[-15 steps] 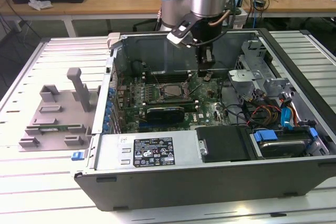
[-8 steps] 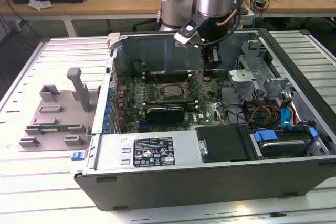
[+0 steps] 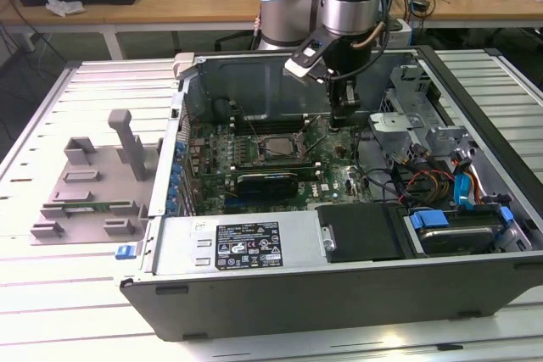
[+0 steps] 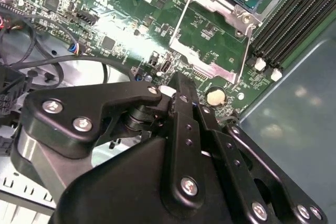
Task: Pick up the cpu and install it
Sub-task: 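Close the cpu cover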
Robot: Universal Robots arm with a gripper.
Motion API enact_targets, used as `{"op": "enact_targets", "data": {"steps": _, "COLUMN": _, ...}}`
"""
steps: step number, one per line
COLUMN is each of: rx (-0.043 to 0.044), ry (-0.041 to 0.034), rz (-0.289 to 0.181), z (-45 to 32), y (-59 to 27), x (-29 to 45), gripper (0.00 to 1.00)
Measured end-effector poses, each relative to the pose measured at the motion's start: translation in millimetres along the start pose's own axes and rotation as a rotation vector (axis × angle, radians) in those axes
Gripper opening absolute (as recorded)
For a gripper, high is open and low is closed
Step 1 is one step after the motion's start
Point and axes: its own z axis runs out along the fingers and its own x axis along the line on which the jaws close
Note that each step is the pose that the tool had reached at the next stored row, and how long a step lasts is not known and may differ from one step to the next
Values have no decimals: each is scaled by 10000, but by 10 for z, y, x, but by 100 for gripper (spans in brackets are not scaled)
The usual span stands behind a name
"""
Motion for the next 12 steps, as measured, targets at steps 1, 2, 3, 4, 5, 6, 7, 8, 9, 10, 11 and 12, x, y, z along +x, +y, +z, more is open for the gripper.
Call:
{"op": "enact_targets", "data": {"steps": 1, "rx": 0, "ry": 0, "rz": 1, "z": 11, "y": -1, "x": 10, "gripper": 11}}
{"op": "enact_targets", "data": {"steps": 2, "rx": 0, "ry": 4, "rz": 1, "z": 25, "y": -1, "x": 31, "gripper": 11}}
{"op": "enact_targets", "data": {"steps": 3, "rx": 0, "ry": 4, "rz": 0, "z": 33, "y": -1, "x": 46, "gripper": 11}}
{"op": "enact_targets", "data": {"steps": 4, "rx": 0, "ry": 3, "rz": 0, "z": 36, "y": -2, "x": 52, "gripper": 11}}
{"op": "enact_targets", "data": {"steps": 5, "rx": 0, "ry": 4, "rz": -1, "z": 40, "y": -6, "x": 59, "gripper": 11}}
{"op": "enact_targets", "data": {"steps": 6, "rx": 0, "ry": 4, "rz": -1, "z": 45, "y": -18, "x": 68, "gripper": 11}}
{"op": "enact_targets", "data": {"steps": 7, "rx": 0, "ry": 4, "rz": 0, "z": 46, "y": -29, "x": 73, "gripper": 11}}
{"op": "enact_targets", "data": {"steps": 8, "rx": 0, "ry": 4, "rz": 1, "z": 48, "y": -45, "x": 80, "gripper": 11}}
{"op": "enact_targets", "data": {"steps": 9, "rx": 0, "ry": 4, "rz": 0, "z": 49, "y": -57, "x": 85, "gripper": 11}}
{"op": "enact_targets", "data": {"steps": 10, "rx": 0, "ry": 4, "rz": 1, "z": 49, "y": -68, "x": 89, "gripper": 11}}
{"op": "enact_targets", "data": {"steps": 11, "rx": 0, "ry": 3, "rz": 1, "z": 49, "y": -77, "x": 92, "gripper": 11}}
{"op": "enact_targets", "data": {"steps": 12, "rx": 0, "ry": 4, "rz": 0, "z": 48, "y": -96, "x": 98, "gripper": 11}}
